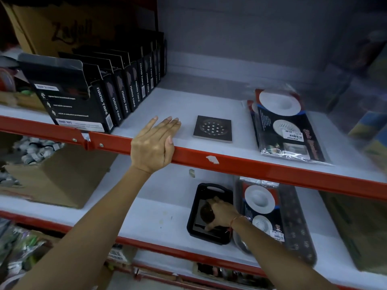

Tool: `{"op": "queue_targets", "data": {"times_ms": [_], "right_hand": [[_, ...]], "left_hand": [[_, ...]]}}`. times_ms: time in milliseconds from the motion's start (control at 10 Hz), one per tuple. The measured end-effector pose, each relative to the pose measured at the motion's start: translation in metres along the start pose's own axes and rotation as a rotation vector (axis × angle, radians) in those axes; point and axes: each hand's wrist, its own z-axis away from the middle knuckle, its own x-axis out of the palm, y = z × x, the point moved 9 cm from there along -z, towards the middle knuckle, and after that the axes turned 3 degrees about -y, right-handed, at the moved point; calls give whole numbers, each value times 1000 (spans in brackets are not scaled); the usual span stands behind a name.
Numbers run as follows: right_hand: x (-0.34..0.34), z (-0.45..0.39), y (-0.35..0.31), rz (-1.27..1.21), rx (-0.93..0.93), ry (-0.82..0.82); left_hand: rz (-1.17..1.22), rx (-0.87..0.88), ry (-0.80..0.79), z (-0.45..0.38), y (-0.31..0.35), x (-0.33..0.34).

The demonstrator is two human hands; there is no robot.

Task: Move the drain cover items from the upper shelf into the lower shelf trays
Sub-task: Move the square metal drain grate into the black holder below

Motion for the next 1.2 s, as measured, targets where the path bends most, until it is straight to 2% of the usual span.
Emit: {"op": "queue_targets", "data": {"times_ms": [100, 300, 400, 600, 700, 800, 900, 1000, 1100, 1200], "right_hand": [[-8, 12, -7, 24, -23, 29], [-64, 77, -43, 33, -178, 240], [-106, 128, -64, -111, -302, 374], [-207, 205, -88, -619, -567, 629], [-256, 209, -79, -672, -575, 798], [-293, 180, -65, -561, -470, 810], [-301, 126, -48, -297, -282, 533], [-292, 85, -27, -206, -176, 220], [-291, 71, -18, -227, -166, 191], [-293, 74, -16, -273, -192, 279]], "left_hand": [[-2, -1, -8, -1, 0, 0], [4, -30, -29, -3, 1, -3], [11, -56, -50, -5, 1, -4], [29, -107, -104, -6, 1, -3], [23, -111, -118, -6, 1, -2], [21, -106, -113, -5, 1, -2], [18, -99, -110, -5, 0, -1], [14, -91, -103, -5, 0, -1], [10, -81, -91, -4, -1, 0], [3, -73, -78, -3, 0, 0]]}}
